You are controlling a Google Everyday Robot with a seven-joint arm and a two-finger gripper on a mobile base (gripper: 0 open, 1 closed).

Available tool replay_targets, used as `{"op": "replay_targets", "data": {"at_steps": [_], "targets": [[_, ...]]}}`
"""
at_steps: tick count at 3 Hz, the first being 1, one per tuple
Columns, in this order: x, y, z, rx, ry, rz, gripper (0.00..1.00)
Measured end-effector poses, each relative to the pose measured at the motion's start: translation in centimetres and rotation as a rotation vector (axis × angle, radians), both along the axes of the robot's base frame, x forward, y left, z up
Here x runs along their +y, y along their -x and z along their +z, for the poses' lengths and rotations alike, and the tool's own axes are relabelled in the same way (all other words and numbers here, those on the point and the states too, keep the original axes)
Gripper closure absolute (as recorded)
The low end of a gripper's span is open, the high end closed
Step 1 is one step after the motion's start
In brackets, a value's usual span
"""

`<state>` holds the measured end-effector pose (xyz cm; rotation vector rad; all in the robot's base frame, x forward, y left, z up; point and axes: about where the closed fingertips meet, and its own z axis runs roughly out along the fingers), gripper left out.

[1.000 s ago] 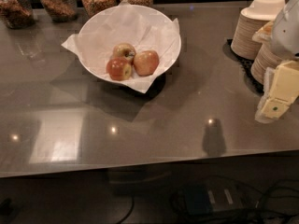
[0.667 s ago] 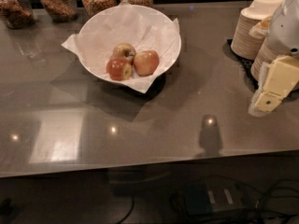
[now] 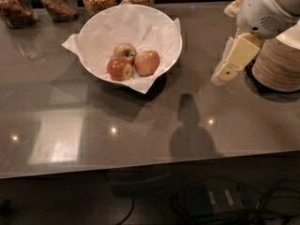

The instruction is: Pick apple from white bowl

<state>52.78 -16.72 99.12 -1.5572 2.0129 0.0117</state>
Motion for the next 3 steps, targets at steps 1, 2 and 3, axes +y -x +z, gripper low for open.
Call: {"op": "replay_targets", "data": {"at_steps": [1,2,3], "targets": [[2.4,-4.2,1.2,-0.064,-0.076,0.011,0.0],[5.2,-7.4,2.5,-0.105,-0.127,0.053,0.0],[8.4,-9.7,2.9,-0.115,-0.166,0.109,0.0]]}}
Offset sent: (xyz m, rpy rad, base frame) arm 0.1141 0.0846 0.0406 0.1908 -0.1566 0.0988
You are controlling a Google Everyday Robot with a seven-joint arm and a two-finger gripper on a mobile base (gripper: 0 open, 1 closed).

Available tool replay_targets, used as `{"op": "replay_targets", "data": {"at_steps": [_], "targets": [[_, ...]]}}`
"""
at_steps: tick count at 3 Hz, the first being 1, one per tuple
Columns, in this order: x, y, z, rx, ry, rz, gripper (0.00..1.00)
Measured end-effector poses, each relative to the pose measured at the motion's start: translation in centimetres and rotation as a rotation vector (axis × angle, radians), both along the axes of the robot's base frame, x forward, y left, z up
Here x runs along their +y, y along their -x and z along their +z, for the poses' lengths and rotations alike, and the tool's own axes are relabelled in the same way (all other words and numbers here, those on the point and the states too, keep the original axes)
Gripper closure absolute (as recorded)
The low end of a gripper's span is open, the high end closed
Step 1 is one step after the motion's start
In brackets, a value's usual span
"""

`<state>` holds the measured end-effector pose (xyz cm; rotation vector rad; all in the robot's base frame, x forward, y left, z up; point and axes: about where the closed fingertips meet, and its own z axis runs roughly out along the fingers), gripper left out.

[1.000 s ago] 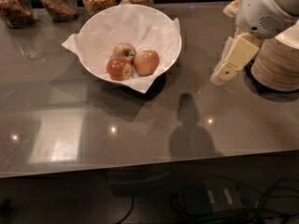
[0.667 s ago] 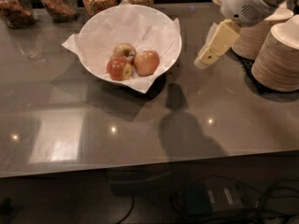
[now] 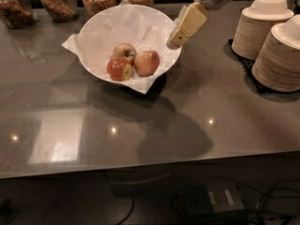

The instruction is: Pick apple from white bowl

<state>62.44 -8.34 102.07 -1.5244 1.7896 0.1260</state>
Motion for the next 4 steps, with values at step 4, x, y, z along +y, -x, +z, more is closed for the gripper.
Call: {"op": "replay_targets", "data": {"at_steps": [4], "targets": [[4.2,-3.2,-4.3,0.022,0.054,0.088,0.0]]}}
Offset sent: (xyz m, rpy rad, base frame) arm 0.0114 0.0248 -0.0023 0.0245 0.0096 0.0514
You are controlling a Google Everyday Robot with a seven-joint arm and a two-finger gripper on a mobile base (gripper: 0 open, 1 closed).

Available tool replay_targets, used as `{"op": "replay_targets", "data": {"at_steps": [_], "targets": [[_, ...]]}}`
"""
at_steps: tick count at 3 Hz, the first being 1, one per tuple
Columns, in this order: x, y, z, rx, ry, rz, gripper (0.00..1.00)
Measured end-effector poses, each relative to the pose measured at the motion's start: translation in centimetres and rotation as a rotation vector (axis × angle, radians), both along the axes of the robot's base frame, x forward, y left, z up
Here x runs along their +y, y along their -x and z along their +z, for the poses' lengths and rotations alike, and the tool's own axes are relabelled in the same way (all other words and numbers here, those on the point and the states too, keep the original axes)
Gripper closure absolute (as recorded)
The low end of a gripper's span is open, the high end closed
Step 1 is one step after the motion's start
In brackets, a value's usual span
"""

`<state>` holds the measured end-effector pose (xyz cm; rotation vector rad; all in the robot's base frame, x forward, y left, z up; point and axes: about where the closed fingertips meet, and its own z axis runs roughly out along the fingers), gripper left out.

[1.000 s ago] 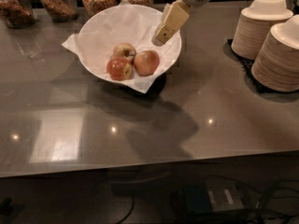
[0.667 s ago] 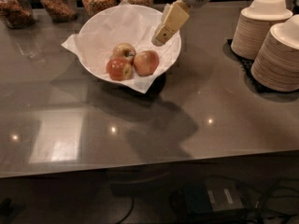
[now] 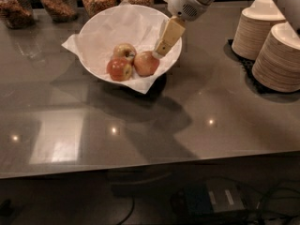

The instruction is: Pick apple from white bowl

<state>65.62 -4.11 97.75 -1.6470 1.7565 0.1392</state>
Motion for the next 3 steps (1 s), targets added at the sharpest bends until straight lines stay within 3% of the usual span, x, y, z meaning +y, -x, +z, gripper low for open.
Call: {"op": "replay_targets", "data": {"at_steps": [1,2,3], "targets": [[0.3,-0.7,-1.8,0.009,0.017,0.004,0.08],[0.8,-1.2,-2.8,0.013,0.019,0.011,0.27],[0.8,-1.2,-2.9,0.014,0.019,0.013,0.34]]}}
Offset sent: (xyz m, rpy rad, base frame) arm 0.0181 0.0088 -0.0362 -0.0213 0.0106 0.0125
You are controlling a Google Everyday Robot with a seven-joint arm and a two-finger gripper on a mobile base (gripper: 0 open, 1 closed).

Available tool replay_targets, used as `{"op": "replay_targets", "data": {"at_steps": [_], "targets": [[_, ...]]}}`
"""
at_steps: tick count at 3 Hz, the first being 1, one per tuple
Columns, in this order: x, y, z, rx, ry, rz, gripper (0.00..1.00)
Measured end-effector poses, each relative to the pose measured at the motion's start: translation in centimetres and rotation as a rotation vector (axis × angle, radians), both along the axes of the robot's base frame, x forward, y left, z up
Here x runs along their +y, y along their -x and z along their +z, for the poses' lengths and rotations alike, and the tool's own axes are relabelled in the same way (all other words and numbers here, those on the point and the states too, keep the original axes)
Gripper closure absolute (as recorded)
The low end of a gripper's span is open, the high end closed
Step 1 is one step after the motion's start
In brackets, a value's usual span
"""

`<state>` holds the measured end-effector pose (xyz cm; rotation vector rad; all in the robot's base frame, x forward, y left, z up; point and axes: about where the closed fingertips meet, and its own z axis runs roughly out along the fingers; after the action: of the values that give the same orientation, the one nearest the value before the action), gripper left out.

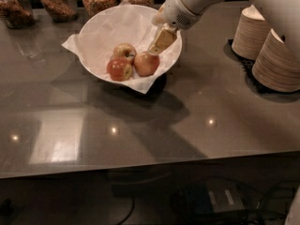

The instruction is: Pick apple from white bowl

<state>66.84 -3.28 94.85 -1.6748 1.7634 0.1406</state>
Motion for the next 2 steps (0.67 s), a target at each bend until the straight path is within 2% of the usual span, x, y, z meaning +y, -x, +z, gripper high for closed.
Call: {"op": "replay_targets", "data": {"at_steps": [2], "targets": [[1.4,0.5,-2.5,0.065,-0.019,0.031,0.31]]}}
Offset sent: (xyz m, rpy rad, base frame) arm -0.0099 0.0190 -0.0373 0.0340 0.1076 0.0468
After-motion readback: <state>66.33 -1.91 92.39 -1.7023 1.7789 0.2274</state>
